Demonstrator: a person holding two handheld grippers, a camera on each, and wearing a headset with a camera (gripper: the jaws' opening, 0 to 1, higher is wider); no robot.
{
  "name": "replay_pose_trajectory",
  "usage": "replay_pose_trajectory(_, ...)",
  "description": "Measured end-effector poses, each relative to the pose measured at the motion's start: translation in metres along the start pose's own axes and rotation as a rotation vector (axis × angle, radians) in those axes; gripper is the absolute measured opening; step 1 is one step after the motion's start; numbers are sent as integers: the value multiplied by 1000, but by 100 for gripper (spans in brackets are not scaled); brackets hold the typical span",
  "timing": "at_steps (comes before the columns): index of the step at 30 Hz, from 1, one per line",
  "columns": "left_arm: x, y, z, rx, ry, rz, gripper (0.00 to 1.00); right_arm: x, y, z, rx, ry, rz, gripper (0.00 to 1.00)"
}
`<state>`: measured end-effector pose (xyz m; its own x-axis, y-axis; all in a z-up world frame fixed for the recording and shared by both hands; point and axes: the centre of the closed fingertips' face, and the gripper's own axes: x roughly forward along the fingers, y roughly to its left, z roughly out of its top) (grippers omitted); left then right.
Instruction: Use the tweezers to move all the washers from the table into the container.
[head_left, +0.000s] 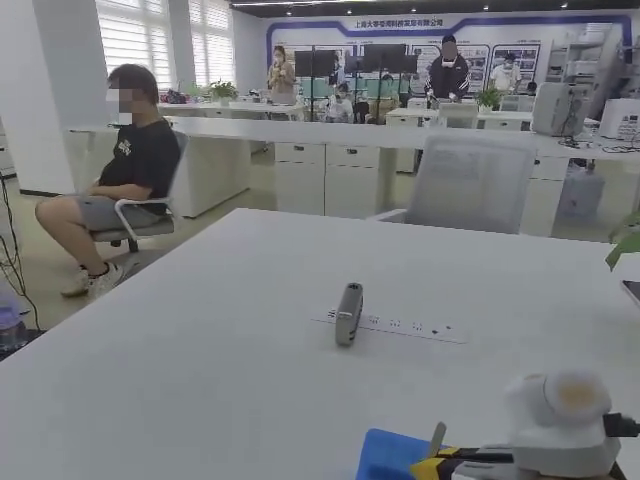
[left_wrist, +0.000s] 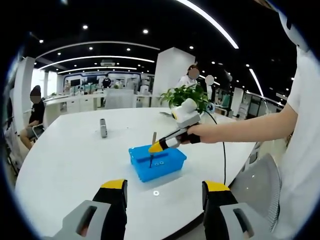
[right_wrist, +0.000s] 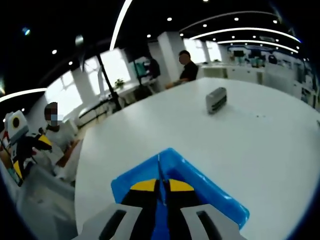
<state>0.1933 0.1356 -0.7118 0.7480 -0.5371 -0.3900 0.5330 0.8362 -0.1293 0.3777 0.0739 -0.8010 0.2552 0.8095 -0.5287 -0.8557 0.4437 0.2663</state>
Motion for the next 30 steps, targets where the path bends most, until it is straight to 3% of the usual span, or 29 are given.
replay_pose_trajectory(4, 1, -2, -1, 3, 5, -6, 60, -3, 0, 1, -17, -9, -13, 4)
replay_pose_trajectory(9, 3, -4, 1, 3, 3, -11, 60, -11, 6, 10, 8, -61, -6, 4)
replay_pose_trajectory(25, 4, -9, 1, 12, 8, -25, 60, -30, 54, 29, 64, -180, 92, 3)
replay_pose_trajectory(30, 5, -9, 1, 13, 9, -26, 60, -28, 71, 19, 75, -160, 139, 3)
